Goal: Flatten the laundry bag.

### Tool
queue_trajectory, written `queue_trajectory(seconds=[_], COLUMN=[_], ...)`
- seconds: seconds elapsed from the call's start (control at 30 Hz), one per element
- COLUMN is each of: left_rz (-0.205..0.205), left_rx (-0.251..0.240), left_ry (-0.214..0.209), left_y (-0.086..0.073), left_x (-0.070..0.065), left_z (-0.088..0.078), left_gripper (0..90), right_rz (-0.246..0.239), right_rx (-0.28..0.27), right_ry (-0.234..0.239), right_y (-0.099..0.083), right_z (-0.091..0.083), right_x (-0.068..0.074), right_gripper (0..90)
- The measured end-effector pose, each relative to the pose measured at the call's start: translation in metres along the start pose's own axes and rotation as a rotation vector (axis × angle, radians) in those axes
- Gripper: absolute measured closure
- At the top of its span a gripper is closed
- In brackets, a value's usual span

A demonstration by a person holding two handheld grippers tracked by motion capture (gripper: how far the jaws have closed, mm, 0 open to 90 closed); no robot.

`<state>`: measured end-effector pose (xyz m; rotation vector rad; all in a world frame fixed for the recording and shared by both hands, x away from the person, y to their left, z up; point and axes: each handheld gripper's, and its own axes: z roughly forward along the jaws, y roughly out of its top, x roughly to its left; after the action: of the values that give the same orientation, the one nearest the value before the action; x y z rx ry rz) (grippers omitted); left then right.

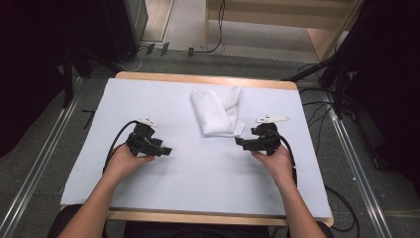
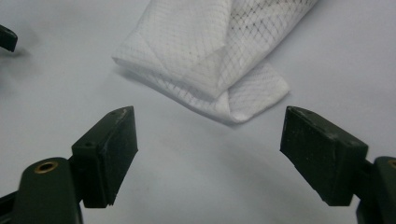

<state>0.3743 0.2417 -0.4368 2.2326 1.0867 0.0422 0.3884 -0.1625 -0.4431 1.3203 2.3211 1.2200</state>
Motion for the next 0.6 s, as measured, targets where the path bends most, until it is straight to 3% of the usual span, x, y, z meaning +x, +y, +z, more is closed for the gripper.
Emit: queue_trajectory(seconds=[0.13,0.6], left_rz=[-0.002,0.004], left_rx=[-0.037,-0.051], left_ry=[-0.005,0.007], left_y=[0.0024,0.0090], left_x=[0.0019,0.0021], left_z=[-0.0030,-0.0014], left_gripper=[38.2,39.0], right_rz=[0.025,0.054], right_rx=[0.001,0.025], right_ry=[0.002,-0.010], right_y=[-0.0018,-0.0079], right_z=[-0.0027,-0.0065], right_x=[-0.0036,-0.0040], right_gripper=[27.3,37.3])
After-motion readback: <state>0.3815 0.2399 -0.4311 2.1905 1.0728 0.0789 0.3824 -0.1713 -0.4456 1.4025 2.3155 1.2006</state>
